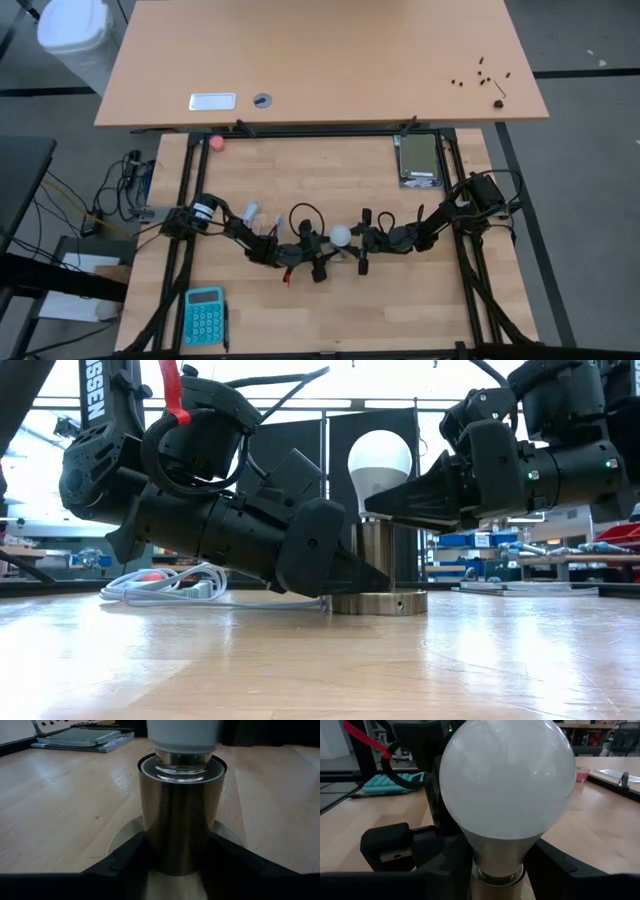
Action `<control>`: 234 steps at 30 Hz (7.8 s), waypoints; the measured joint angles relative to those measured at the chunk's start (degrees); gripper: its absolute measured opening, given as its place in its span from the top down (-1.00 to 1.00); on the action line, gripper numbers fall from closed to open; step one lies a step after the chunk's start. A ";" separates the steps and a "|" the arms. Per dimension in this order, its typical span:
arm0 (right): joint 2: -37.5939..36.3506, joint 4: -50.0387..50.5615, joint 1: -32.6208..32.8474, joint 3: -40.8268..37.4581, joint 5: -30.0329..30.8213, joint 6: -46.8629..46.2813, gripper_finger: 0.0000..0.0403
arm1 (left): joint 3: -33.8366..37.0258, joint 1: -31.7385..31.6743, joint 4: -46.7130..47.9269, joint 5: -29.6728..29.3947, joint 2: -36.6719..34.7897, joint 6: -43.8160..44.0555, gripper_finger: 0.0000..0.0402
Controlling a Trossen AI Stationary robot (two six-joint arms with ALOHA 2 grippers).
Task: Screw lightbulb
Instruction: Insert the lightbulb into the lamp holder
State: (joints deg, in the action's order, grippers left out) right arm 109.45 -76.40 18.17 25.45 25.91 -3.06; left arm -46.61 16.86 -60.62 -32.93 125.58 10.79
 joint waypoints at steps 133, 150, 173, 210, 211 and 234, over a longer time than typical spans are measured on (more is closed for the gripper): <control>-7.45 20.20 -3.82 6.50 -10.43 1.74 0.21 | 0.00 0.00 0.90 1.29 -0.01 -0.01 -0.02; -5.46 11.32 -1.88 4.38 -3.59 1.69 0.21 | 0.00 0.00 0.92 1.29 -0.01 0.00 -0.02; 5.75 -3.60 0.81 4.46 5.14 7.50 0.15 | 0.00 0.00 0.94 1.29 -0.01 0.24 -0.02; 5.49 -4.79 -1.16 4.39 -0.26 6.37 0.07 | 0.07 0.02 0.92 1.16 -0.01 0.15 -0.02; 5.40 -4.13 -1.42 4.39 -1.14 6.05 0.06 | 0.09 0.02 0.94 1.03 -0.01 0.13 -0.02; 5.44 -2.38 -1.92 4.44 -3.52 7.72 -0.30 | 0.02 -0.04 1.14 4.13 -0.05 -1.80 -0.16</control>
State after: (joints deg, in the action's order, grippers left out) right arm 114.89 -78.78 16.25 29.89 22.39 4.67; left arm -46.59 16.82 -59.48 -28.80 125.54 8.98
